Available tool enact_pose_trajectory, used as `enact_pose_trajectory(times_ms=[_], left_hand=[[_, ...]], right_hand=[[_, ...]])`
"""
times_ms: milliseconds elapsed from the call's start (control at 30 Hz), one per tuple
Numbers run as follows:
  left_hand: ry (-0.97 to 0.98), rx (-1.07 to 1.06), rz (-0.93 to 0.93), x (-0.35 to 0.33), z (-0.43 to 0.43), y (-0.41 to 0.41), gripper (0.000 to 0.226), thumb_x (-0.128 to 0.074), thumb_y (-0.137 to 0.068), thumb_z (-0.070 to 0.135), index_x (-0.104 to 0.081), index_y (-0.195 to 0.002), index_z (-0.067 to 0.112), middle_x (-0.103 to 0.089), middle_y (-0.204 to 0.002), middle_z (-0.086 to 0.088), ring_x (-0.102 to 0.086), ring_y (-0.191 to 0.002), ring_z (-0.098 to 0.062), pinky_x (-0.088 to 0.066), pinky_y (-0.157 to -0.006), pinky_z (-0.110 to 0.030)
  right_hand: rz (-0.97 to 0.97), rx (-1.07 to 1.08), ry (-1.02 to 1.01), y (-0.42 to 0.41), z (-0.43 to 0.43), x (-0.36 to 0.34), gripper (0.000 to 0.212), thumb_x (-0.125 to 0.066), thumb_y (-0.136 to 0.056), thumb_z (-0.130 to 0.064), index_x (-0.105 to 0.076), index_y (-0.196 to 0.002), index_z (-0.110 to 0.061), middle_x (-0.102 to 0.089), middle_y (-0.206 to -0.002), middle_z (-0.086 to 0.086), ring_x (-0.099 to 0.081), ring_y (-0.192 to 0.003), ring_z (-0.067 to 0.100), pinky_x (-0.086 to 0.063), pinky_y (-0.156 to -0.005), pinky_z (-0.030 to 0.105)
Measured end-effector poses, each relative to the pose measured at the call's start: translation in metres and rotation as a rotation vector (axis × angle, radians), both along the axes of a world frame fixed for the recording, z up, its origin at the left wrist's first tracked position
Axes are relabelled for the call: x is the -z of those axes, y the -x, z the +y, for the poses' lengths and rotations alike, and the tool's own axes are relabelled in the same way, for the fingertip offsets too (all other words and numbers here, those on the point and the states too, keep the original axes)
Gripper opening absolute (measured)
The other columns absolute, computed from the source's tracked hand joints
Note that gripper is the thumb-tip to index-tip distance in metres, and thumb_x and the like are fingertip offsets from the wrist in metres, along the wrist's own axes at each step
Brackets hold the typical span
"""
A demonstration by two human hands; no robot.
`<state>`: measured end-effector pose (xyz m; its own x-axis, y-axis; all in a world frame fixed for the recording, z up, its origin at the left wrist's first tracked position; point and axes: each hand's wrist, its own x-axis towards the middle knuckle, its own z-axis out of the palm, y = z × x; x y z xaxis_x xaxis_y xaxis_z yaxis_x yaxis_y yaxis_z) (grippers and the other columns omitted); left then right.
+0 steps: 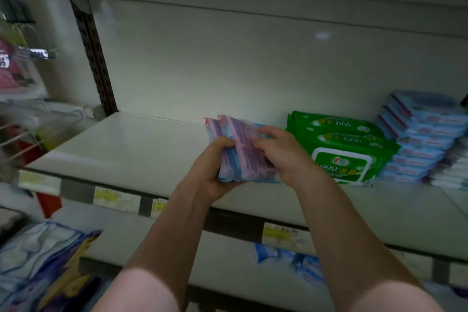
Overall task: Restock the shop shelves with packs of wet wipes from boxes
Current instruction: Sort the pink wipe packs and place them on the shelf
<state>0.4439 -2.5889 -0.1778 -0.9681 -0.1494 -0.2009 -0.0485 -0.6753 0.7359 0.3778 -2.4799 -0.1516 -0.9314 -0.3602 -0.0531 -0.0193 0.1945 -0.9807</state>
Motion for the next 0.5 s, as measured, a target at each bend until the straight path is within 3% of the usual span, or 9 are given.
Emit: enact_pose_trajectory(times_ms=[67,133,233,300,400,500], left_hand=[[0.004,-0.049,-0.004,0.0,-0.009,0.01,0.02,-0.044,-0.094,0.01,-0.062,-0.102,0.011,-0.072,-0.077,-0.009,-0.069,-0.067,-0.022,-0.058,-0.061,-0.036],[0.02,-0.107,-0.021,0.001,-0.018,0.017,0.016,-0.047,-0.095,0.009,-0.062,-0.099,0.011,-0.071,-0.077,-0.009,-0.067,-0.068,-0.021,-0.056,-0.062,-0.033],[-0.017,-0.153,-0.013,0.004,-0.032,0.025,0.019,-0.045,-0.095,0.004,-0.058,-0.109,0.009,-0.068,-0.093,-0.013,-0.067,-0.076,-0.023,-0.058,-0.057,-0.033],[-0.061,-0.176,-0.021,0.006,-0.041,0.026,0.018,-0.044,-0.095,0.003,-0.056,-0.107,0.01,-0.066,-0.096,-0.014,-0.065,-0.078,-0.026,-0.059,-0.056,-0.037],[-0.047,-0.21,-0.069,0.011,-0.053,0.027,0.013,-0.047,-0.096,0.009,-0.056,-0.104,0.012,-0.065,-0.097,-0.015,-0.063,-0.084,-0.029,-0.052,-0.078,-0.047],[-0.008,-0.177,-0.031,0.009,-0.055,0.031,0.031,-0.048,-0.097,0.036,-0.058,-0.116,0.013,-0.07,-0.104,-0.014,-0.065,-0.093,-0.029,-0.05,-0.086,-0.047]], right_hand=[[-0.022,-0.034,0.015,0.01,-0.006,-0.002,0.025,-0.06,-0.088,0.0,-0.057,-0.082,-0.024,-0.059,-0.083,-0.002,-0.058,-0.07,0.01,-0.05,-0.056,0.019],[-0.08,-0.067,0.012,0.018,-0.012,-0.003,0.027,-0.065,-0.086,-0.001,-0.056,-0.074,-0.023,-0.061,-0.074,-0.001,-0.061,-0.062,0.01,-0.052,-0.055,0.022],[-0.171,-0.083,0.037,0.029,-0.024,-0.002,0.01,-0.069,-0.081,-0.001,-0.069,-0.087,-0.009,-0.07,-0.078,0.008,-0.068,-0.061,0.016,-0.057,-0.06,0.027],[-0.167,0.005,0.093,0.037,-0.028,-0.006,0.019,-0.067,-0.082,0.001,-0.068,-0.1,-0.003,-0.072,-0.086,0.013,-0.07,-0.07,0.022,-0.059,-0.067,0.035],[0.09,0.12,0.009,0.049,-0.03,-0.013,0.016,-0.064,-0.083,0.0,-0.067,-0.094,-0.011,-0.071,-0.095,0.011,-0.069,-0.087,0.025,-0.058,-0.079,0.042],[0.38,0.081,-0.085,0.045,-0.043,-0.013,0.026,-0.062,-0.084,-0.004,-0.07,-0.105,-0.018,-0.068,-0.092,0.002,-0.065,-0.085,0.02,-0.055,-0.072,0.03]])
